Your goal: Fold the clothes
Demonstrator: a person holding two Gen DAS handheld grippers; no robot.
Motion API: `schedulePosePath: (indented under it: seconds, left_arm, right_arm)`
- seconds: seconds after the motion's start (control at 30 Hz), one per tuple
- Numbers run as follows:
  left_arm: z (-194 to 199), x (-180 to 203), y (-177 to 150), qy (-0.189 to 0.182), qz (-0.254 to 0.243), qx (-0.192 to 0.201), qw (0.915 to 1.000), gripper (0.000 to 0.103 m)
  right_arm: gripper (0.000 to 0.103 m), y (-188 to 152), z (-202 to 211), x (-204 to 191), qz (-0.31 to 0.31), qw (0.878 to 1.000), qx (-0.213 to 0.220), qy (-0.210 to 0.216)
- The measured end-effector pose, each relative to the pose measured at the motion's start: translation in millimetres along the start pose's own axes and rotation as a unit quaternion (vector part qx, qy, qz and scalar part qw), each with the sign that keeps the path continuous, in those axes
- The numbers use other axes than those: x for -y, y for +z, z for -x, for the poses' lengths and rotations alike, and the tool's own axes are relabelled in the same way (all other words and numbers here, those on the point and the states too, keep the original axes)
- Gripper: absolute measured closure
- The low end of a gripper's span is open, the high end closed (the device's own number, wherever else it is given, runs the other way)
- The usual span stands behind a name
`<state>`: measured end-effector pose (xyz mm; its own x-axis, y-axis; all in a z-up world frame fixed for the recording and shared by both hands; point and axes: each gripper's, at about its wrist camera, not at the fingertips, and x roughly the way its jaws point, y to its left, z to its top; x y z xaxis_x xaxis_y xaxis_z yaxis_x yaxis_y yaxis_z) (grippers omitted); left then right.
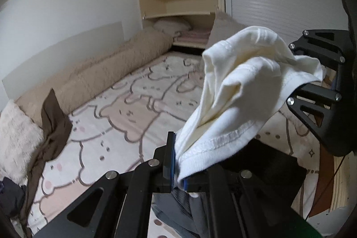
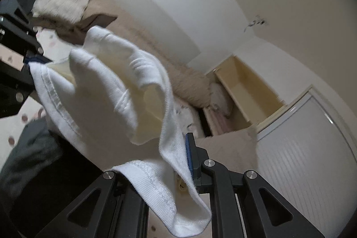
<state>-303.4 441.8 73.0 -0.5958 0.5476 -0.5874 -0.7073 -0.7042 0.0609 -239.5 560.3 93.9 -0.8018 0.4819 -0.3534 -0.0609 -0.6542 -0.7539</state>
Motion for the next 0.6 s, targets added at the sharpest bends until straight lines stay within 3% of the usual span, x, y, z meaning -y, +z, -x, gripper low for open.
schedulePosePath:
  seconds: [0.2, 0.3, 0.4, 0.5, 0.6]
  left_arm:
    - [10, 12, -8, 0.008, -0.024, 0.011, 0.9996, 0.097]
    - [21, 35, -34, 0.015, -0.089, 0.026, 0.9956, 0.097]
    - [27, 67, -77, 0.027, -0.176, 0.035, 0.9834, 0.097]
    - [25, 99, -125, 0.038, -0.257, 0.032, 0.9652, 0.097]
    - [16, 113, -153, 0.031, -0.277, 0.015, 0.9602, 0.096]
  right_arm:
    - [0.092, -21, 18, 1, -0.007, 1.000, 0.012, 0.026]
    - [0.092, -43, 41, 5, 0.008, 0.998, 0.024, 0.052]
    - [0.092, -77, 59, -8, 0.055, 0.995, 0.017, 0.085]
    - [0.092, -114, 72, -33, 0.124, 0.985, -0.002, 0.117]
    - [0.092, -148, 79, -65, 0.202, 0.969, -0.027, 0.137]
